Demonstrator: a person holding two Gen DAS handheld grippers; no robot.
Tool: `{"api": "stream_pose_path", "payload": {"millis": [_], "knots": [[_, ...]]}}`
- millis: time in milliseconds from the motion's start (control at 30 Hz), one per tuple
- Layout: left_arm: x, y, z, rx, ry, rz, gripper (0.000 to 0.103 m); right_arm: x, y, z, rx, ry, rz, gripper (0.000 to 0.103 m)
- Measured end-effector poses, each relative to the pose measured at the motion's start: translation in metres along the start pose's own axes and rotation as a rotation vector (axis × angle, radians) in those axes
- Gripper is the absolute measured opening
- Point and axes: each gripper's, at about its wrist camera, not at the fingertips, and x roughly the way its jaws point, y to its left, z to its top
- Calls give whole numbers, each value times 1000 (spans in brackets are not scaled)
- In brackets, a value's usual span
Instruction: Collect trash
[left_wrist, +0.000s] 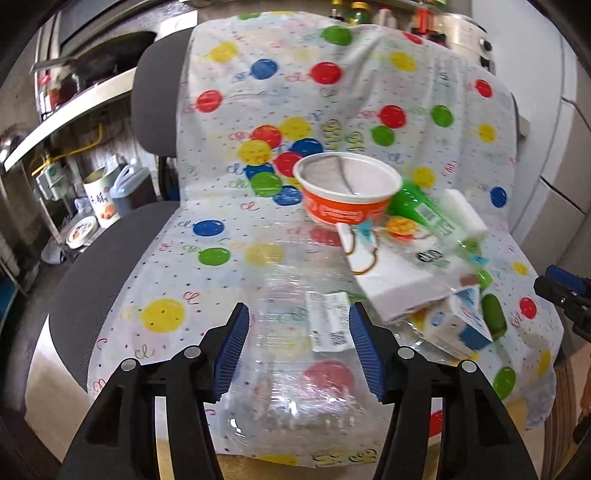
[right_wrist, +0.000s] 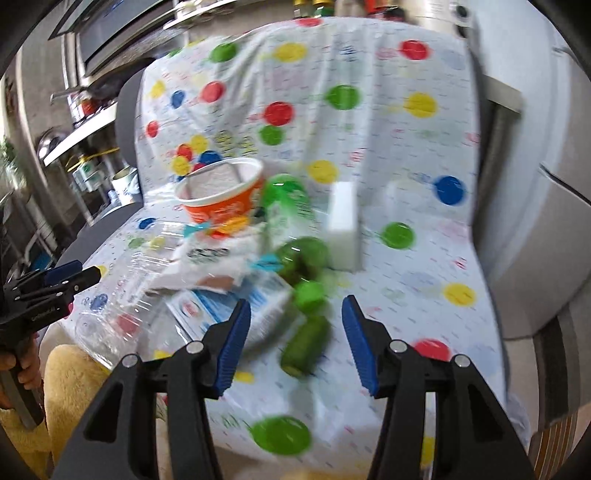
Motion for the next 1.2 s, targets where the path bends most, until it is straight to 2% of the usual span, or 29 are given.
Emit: {"api": "stream_pose_path", "payload": {"millis": [167,233,300,367,700,733,800,833,867,900,1000,1200], "knots": [[11,7,2,-10,13,0,58,34,15,11,-16,57,12,52],[15,7,2,-7,16,-3,58,44,13,13,20,76,61,52],[19,8,2,-5,19,-2,58,51,9,15,69,87,94,61],[22,9,3,-5,21,-5,58,57,7,17,99,91,127,65],[29,10,5,8,31,-2,58,87,11,28,205,132,235,64],[30,10,4,9,33,-1,58,85,12,30,206,119,232,62],[29,10,4,10,35,-1,58,83,19,36,181,103,210,42],[28,10,4,10,34,-1,58,82,23,39,169,97,198,36],[27,10,4,11,32,-2,58,80,24,41,160,93,191,21],[26,9,4,13,30,-3,58,79,28,44,149,85,185,12],[21,5,5,26,25,-6,58,65,38,52,104,27,199,2],[10,-13,4,66,21,-39,58,4,52,59,14,-190,160,2]]}}
